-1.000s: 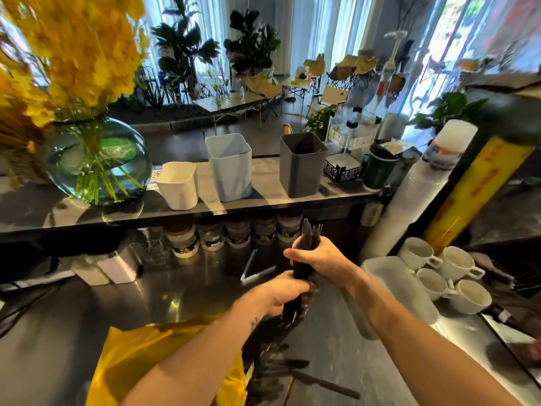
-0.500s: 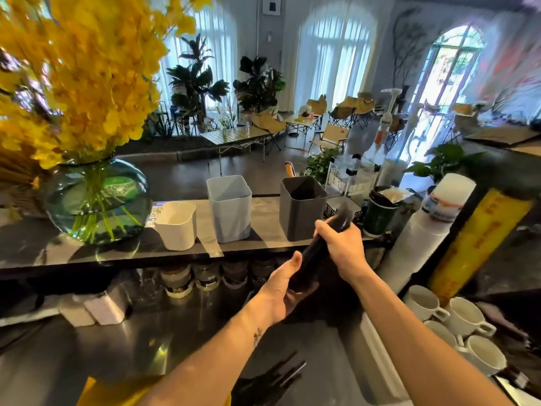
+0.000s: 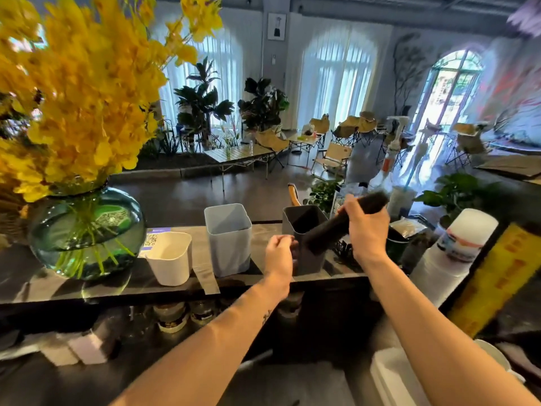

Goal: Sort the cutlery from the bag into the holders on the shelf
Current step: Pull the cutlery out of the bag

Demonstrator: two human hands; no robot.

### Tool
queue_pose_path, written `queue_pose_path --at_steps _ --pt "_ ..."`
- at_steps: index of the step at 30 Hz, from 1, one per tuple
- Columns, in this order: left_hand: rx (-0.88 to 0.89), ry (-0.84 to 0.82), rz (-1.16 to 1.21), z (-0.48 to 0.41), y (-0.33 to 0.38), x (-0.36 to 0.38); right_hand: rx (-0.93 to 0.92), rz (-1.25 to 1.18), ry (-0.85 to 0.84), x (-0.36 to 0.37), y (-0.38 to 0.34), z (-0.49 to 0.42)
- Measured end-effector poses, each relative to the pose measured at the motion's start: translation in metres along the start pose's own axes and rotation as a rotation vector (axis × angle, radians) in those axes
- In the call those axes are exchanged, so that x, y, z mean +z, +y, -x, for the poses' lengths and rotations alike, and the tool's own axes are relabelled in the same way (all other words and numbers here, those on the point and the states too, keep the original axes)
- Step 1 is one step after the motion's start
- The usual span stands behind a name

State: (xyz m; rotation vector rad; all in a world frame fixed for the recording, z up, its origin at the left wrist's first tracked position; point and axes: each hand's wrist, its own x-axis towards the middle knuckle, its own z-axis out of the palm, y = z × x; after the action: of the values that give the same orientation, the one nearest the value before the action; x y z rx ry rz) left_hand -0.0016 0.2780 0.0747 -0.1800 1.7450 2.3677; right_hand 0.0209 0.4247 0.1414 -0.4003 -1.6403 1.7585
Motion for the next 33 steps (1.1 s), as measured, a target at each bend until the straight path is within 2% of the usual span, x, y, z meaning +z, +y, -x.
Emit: queue_pose_path --at_steps 4,9,12,14,17,22,26,31,33 --pt "0.195 0.041 -0.185 -0.036 0.025 0.007 -0.03 -0.068 0.089 0.017 -0.006 -0.041" --pt "0.245 -0.031 -0.423 -0.064 0.024 0.014 -0.035 -0.027 0.135 0.034 0.012 -0.068" --pt "0.269 -0.005 -0.68 -0.077 0.016 0.014 -0.012 0.057 -0.003 0.039 0.032 -0.08" --pt "0.21 -0.004 -0.788 -0.08 0.015 0.011 -0.013 0.143 -0.081 0.04 0.043 -0.081" --pt "0.192 -0.043 -0.767 -0.085 0.011 0.009 -0.033 0.25 -0.15 0.039 0.061 -0.08" --pt "0.247 -0.098 -0.745 -0.085 0.011 0.011 -0.02 0.38 -0.369 0.04 0.071 -0.071" --pt "0.214 -0.103 -0.719 -0.088 0.014 0.007 -0.054 0.387 -0.469 0.041 0.07 -0.071" --pt "0.202 -0.157 -0.735 -0.087 0.016 0.005 -0.195 0.544 -0.546 0.038 0.075 -0.067" --pt "0.201 -0.166 -0.746 -0.086 0.019 0.005 -0.198 0.581 -0.569 0.039 0.072 -0.063"
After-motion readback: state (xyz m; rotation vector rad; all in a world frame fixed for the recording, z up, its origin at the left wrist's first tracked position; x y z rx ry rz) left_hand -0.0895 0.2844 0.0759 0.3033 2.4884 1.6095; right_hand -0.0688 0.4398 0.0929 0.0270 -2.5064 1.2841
